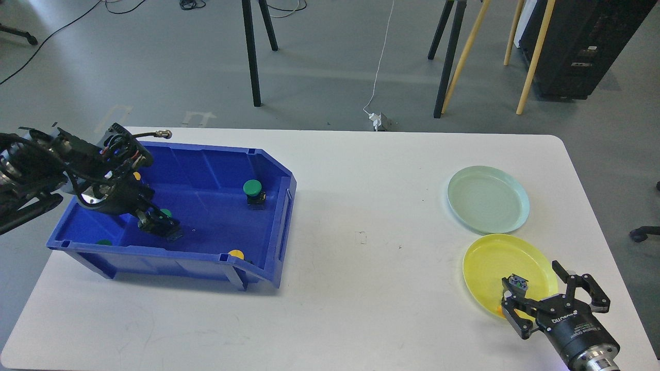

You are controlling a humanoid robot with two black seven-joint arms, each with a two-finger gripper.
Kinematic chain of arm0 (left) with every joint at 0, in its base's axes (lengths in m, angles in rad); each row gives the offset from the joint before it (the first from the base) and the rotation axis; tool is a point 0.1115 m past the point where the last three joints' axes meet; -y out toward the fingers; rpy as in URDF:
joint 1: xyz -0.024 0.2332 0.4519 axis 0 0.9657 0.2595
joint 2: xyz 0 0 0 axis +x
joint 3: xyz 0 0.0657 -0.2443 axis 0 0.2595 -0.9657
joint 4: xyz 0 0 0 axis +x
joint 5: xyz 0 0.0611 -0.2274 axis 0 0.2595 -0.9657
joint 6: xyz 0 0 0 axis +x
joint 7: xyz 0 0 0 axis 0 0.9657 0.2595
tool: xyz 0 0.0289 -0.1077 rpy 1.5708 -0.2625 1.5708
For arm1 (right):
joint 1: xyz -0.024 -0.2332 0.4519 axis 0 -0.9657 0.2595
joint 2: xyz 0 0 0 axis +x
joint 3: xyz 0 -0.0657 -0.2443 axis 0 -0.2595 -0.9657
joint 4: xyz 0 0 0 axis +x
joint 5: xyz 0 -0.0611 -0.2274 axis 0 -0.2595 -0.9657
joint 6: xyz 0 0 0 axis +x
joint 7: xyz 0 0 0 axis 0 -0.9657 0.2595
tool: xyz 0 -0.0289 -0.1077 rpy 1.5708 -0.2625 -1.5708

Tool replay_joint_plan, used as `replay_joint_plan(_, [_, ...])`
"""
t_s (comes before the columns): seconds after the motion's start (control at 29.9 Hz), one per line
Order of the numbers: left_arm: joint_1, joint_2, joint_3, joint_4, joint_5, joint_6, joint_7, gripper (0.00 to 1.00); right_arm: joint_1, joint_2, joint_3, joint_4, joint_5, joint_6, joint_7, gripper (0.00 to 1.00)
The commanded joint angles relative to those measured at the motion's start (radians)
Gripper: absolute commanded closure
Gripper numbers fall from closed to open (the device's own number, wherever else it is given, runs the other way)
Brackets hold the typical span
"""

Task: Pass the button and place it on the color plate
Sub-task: 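Lower the left gripper into the bin and grasp a green button, then lift the green button and bring it toward the right gripper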

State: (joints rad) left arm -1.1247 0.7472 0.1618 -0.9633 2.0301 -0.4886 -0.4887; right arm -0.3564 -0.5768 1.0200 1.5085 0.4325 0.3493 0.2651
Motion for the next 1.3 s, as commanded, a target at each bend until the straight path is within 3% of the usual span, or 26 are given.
replay_joint_plan(0.0, [0.016,-0.049,0.004,0.075,-0.001,0.000,0.000,0.04,-0.004,0.000,0.000,-0.001,-0.001,0.004,0.000,0.02])
replay_joint_plan(0.27, [0.028,-0.087,0.005,0.127,-0.001,0.000,0.000,0.08,-0.015,0.000,0.003,-0.001,-0.001,0.004,0.000,0.02])
replay_joint_plan(0.53, [0.036,-0.115,0.059,0.155,-0.001,0.000,0.000,0.29,-0.021,0.000,0.008,-0.001,-0.001,0.020,0.002,0.02])
replay_joint_plan(0.57, [0.034,-0.114,0.067,0.155,-0.001,0.000,0.000,0.35,-0.024,0.000,0.009,-0.001,-0.001,0.020,0.002,0.02])
replay_joint_plan(0.63, [0.034,-0.114,0.068,0.156,-0.001,0.000,0.000,0.70,-0.026,0.000,0.011,-0.001,-0.001,0.020,0.002,0.02])
replay_joint_plan(0.77, [0.028,-0.114,0.067,0.152,0.001,0.000,0.000,0.96,-0.027,0.000,0.011,-0.002,-0.001,0.022,0.005,0.02])
replay_joint_plan(1.04, [0.003,-0.103,0.050,0.120,-0.011,0.000,0.000,0.98,-0.029,0.000,0.014,-0.001,-0.003,0.024,0.011,0.02])
replay_joint_plan(1.27, [-0.161,-0.016,-0.002,-0.043,-0.287,0.000,0.000,0.97,0.017,-0.034,0.086,-0.001,-0.058,0.027,0.009,0.02])
